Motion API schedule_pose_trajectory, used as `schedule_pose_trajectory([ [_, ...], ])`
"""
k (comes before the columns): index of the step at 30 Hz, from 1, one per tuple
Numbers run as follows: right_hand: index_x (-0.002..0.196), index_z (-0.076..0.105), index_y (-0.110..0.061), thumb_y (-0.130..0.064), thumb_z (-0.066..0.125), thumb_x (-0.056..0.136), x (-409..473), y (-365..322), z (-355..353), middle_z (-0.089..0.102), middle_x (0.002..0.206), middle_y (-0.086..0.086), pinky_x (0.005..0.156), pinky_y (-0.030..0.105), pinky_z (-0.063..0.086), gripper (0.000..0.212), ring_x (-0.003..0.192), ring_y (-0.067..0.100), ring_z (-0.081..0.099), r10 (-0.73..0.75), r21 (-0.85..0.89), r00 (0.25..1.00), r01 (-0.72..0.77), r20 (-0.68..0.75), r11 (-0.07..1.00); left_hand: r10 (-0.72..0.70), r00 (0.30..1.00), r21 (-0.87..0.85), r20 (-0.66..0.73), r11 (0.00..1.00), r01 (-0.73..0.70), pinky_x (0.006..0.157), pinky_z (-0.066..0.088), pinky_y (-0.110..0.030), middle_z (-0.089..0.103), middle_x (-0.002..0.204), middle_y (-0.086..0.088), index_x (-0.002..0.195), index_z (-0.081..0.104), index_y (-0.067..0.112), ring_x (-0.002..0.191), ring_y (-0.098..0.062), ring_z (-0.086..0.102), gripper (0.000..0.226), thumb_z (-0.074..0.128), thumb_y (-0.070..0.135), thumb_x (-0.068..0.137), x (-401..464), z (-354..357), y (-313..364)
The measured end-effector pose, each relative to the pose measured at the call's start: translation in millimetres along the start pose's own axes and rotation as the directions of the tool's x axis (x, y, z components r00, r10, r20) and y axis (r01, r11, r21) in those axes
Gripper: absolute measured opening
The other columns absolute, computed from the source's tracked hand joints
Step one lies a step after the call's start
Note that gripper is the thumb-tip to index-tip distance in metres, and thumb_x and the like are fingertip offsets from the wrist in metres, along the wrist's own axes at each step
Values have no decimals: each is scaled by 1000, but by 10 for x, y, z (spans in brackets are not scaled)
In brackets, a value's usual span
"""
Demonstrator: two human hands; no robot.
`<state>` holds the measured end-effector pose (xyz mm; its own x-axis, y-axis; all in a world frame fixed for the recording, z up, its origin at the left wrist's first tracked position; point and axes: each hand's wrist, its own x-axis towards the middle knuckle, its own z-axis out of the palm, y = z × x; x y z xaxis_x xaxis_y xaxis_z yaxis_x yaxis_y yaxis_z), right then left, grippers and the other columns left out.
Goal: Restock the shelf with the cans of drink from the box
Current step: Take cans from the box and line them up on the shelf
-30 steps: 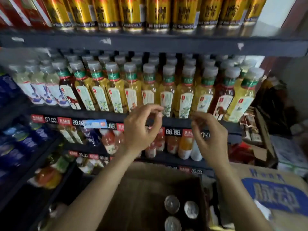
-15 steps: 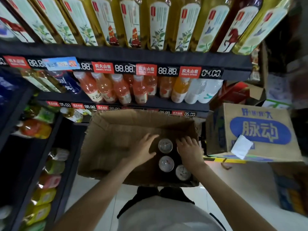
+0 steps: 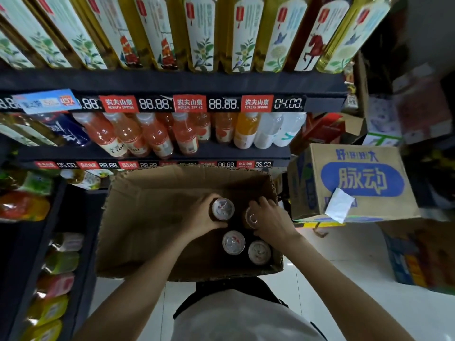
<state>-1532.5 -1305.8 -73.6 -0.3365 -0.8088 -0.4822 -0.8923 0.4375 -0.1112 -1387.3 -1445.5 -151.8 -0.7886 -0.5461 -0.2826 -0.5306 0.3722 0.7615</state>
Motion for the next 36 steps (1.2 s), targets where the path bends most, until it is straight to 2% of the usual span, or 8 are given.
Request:
schedule_pose_trajectory([
  [4, 123, 46, -22, -39, 82, 63, -239, 161, -346, 53, 115, -3, 82, 25, 48, 71, 104, 18, 55, 66, 536, 993, -4, -96, 844, -157, 980, -345, -126, 933, 105, 85, 39, -22, 58, 112, 10, 111, 53, 29, 103, -5, 53, 65, 87, 37, 57, -235, -383, 227],
  [7, 115, 54, -20, -33, 86, 58, -285, 211, -512, 64, 105, -7, 76, 16, 49, 67, 99, 13, 62, 70, 916, 995, 34, -67, 400, -233, 960, -565, -153, 818, 109, 80, 41, -17, 58, 105, 19, 101, 55, 40, 97, 2, 52, 70, 82, 62, 40, -401, -685, 533],
  [10, 117, 56, -22, -37, 84, 53, -244, 163, -595, 66, 111, 1, 82, 26, 52, 72, 104, 16, 64, 64, 994, 994, 88, -93, 69, -258, 942, -671, -215, 740, 50, 84, 44, -22, 63, 102, 20, 96, 61, 40, 98, 4, 55, 79, 73, 78, 28, -461, -861, 778],
  [14, 123, 50, -18, -41, 76, 53, -182, 42, -804, 63, 115, 4, 81, 26, 52, 78, 105, 16, 64, 94, 978, 987, 141, -128, -153, -224, 940, -723, -256, 690, -33, 86, 45, -27, 65, 108, 13, 100, 62, 34, 106, -6, 59, 74, 76, 70, 37, -477, -1055, 1033],
  [20, 126, 50, -14, -43, 77, 59, -189, -17, -1216, 63, 119, 10, 79, 35, 53, 78, 106, 24, 63, 138, 960, 963, 249, -232, -125, -104, 915, -641, -389, 744, -188, 75, 45, -20, 69, 99, 13, 94, 67, 33, 102, -7, 62, 59, 73, 66, 46, -507, -1406, 1492],
  [23, 125, 54, -18, -56, 79, 52, -265, 9, -1598, 64, 119, 9, 95, 48, 48, 87, 109, 25, 62, 129, 937, 932, 346, -338, -49, 22, 892, -559, -451, 772, -302, 74, 50, -16, 71, 94, 20, 87, 71, 43, 93, 1, 64, 55, 71, 77, 44, -491, -1724, 1831],
  [29, 117, 57, -21, -47, 78, 63, -545, 4, -2610, 69, 107, -1, 95, 46, 49, 64, 102, 18, 66, 112, 806, 799, 584, -591, 95, 260, 766, -398, -588, 731, -554, 65, 46, -6, 70, 82, 24, 94, 62, 28, 79, 11, 63, 15, 52, 33, 84, -434, -2290, 2696],
  [36, 101, 60, -27, -40, 72, 68, -923, -4, -3566, 71, 88, -11, 75, 19, 51, 38, 90, 5, 67, 42, 567, 574, 792, -818, 225, 491, 539, -98, -684, 671, -735, 81, 52, -18, 61, 109, 13, 125, 51, 17, 99, 3, 60, 50, 50, 47, 85, -366, -2744, 3543],
])
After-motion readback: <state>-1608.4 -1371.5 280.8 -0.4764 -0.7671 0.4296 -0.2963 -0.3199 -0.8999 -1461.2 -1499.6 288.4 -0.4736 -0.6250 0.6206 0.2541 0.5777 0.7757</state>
